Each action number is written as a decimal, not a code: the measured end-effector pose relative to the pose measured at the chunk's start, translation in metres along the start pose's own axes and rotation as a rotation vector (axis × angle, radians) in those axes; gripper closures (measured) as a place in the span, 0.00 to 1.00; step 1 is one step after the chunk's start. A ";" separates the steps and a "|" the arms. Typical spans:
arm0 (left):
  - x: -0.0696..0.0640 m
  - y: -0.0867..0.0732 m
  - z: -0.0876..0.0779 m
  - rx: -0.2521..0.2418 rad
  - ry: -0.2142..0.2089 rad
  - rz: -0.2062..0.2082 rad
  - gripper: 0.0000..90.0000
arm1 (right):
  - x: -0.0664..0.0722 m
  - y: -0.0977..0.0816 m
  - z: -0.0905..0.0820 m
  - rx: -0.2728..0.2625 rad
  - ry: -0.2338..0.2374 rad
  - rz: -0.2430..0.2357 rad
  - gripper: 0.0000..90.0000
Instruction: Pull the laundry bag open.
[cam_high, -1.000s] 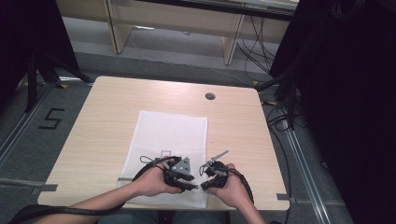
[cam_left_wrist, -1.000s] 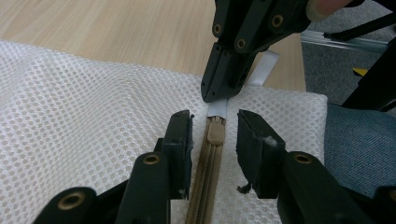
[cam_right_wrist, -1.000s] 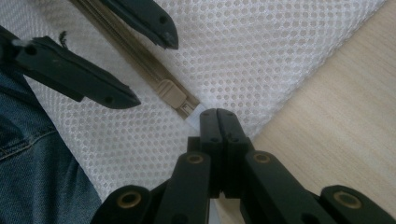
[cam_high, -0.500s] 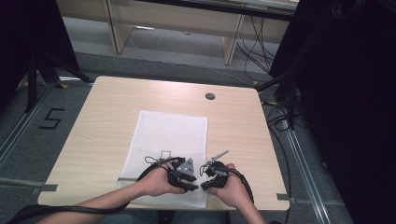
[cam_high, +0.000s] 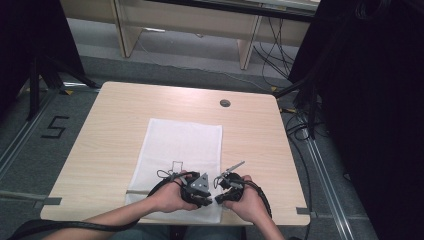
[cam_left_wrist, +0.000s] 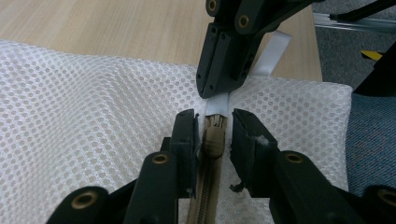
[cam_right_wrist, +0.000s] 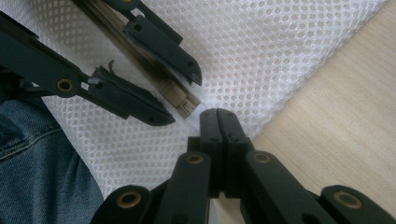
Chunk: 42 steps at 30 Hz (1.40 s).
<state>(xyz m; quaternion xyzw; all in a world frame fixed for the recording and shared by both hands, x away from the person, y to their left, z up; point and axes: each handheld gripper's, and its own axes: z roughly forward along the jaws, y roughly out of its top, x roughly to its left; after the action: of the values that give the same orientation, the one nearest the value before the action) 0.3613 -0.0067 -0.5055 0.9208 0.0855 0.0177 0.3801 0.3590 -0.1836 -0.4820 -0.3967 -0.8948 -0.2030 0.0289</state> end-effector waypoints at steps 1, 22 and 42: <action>0.001 0.000 0.000 0.001 0.001 0.010 0.78 | 0.001 0.000 0.000 0.003 0.006 0.016 1.00; -0.003 0.004 0.000 0.002 0.026 0.096 0.79 | 0.000 0.000 0.000 0.002 0.004 0.008 1.00; -0.004 0.006 0.001 0.016 0.017 0.078 0.91 | 0.000 0.001 0.001 0.000 -0.002 -0.001 1.00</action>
<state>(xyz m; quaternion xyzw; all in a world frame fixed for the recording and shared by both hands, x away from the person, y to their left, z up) 0.3579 -0.0121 -0.5015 0.9263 0.0527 0.0398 0.3710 0.3597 -0.1831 -0.4825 -0.3963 -0.8951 -0.2025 0.0278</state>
